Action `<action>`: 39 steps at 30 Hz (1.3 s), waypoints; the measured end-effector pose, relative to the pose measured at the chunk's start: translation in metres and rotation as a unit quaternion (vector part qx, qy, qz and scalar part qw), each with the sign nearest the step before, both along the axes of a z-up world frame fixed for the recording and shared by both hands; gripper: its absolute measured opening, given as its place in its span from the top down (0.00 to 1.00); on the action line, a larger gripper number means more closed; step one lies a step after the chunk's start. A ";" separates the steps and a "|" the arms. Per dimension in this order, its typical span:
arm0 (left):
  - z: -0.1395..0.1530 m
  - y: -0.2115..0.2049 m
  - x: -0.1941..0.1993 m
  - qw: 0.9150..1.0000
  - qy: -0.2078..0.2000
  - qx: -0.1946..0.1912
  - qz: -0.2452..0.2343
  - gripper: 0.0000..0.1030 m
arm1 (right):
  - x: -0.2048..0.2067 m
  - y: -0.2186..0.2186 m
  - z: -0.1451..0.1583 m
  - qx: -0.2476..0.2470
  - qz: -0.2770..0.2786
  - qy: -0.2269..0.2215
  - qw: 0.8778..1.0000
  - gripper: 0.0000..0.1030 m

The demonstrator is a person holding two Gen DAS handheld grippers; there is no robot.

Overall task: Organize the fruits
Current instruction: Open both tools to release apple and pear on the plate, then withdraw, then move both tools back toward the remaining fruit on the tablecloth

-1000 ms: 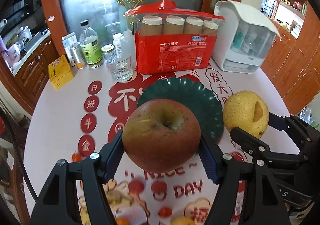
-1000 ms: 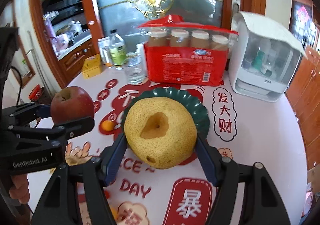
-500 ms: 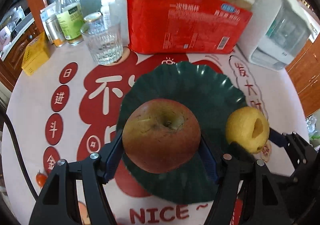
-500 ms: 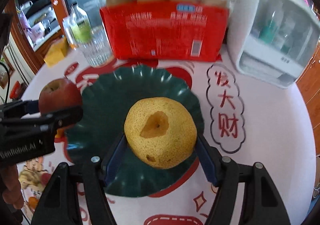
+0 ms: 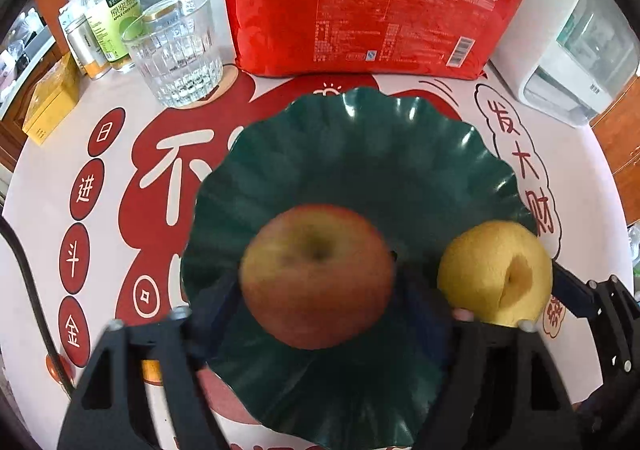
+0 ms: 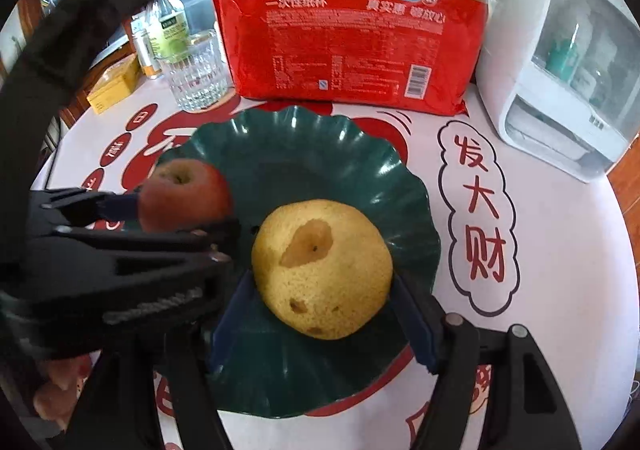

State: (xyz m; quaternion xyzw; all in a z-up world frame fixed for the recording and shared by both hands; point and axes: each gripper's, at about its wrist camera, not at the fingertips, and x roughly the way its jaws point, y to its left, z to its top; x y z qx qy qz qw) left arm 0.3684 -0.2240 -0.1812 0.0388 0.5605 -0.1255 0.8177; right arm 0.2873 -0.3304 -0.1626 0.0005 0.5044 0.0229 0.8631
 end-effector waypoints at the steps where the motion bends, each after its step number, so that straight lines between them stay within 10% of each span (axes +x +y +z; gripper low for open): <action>1: 0.003 0.001 -0.001 1.000 -0.002 -0.005 0.000 0.10 | -0.001 0.001 0.001 0.000 0.002 -0.003 1.000 0.30; 24: 0.123 0.067 -0.108 0.989 -0.138 -0.044 -0.004 0.07 | -0.085 0.024 0.071 0.055 0.007 -0.031 0.998 0.25; 39: 0.165 0.133 -0.221 0.989 -0.142 -0.046 -0.010 0.07 | -0.166 0.057 0.125 0.073 -0.010 -0.071 0.995 0.19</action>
